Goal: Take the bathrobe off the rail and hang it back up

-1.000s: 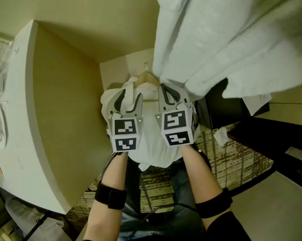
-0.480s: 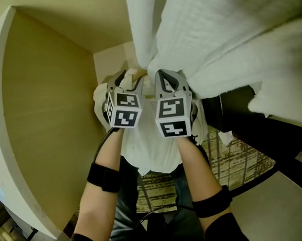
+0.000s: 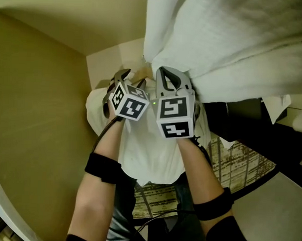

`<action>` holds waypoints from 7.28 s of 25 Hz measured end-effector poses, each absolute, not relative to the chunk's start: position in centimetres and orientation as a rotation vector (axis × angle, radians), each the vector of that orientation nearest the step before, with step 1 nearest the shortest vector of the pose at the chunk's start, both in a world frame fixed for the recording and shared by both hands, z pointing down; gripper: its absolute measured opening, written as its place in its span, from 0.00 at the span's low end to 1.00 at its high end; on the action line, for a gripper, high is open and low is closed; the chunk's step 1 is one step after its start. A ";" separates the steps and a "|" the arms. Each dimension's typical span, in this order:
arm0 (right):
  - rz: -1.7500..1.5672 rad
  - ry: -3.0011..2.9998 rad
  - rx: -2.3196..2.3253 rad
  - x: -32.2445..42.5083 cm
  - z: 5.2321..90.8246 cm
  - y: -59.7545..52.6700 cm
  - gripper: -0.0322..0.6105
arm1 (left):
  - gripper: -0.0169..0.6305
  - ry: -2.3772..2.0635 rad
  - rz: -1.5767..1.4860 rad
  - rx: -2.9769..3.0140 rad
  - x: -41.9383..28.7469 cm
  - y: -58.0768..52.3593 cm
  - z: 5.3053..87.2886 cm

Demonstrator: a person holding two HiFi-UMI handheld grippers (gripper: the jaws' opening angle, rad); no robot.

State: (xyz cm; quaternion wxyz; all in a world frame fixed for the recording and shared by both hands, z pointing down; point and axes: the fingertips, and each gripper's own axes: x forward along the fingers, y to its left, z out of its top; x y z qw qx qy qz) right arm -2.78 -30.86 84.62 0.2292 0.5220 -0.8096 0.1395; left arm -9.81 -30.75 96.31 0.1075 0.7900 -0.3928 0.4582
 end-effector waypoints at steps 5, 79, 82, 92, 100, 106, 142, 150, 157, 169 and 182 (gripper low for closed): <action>0.389 -2.212 1.443 -2.0 85.4 -31.2 0.09 | 0.47 -0.951 1.611 2.281 -9.6 -31.2 99.9; 0.121 -2.397 1.460 -1.9 47.3 -19.1 0.09 | 0.30 -2.034 1.052 2.604 -10.9 -14.2 51.0; 0.076 -2.433 1.467 -1.7 42.8 -17.7 0.09 | 0.30 -2.081 0.995 2.642 -10.8 -12.7 45.1; -0.284 -2.576 1.525 -1.3 22.9 -14.7 0.09 | 0.30 -2.291 0.759 2.780 -9.5 -12.1 25.4; -0.600 -2.605 1.571 -2.0 10.7 -12.5 0.09 | 0.30 -2.392 0.533 2.860 -10.0 -11.8 13.0; -0.825 -2.607 1.619 -1.5 2.1 -11.5 0.09 | 0.30 -2.469 0.338 2.908 -9.9 -11.7 4.4; -1.650 -2.248 1.891 -2.4 -37.6 -11.9 0.08 | 0.30 -2.335 -0.072 3.351 -9.3 -17.0 -36.1; -1.667 -2.212 1.917 -2.7 -40.6 -13.1 0.08 | 0.30 -2.333 -0.043 3.383 -9.3 -18.1 -39.7; -1.639 -2.175 1.903 -3.7 -41.0 -15.4 0.08 | 0.30 -2.278 -0.046 3.360 -9.8 -20.5 -40.2; -1.657 -2.042 1.863 -4.9 -39.2 -18.4 0.08 | 0.30 -2.234 -0.088 3.331 -10.5 -23.0 -38.5; -1.689 -2.071 1.858 -5.1 -38.4 -15.6 0.09 | 0.31 -2.424 -0.033 3.292 -11.4 -21.0 -37.5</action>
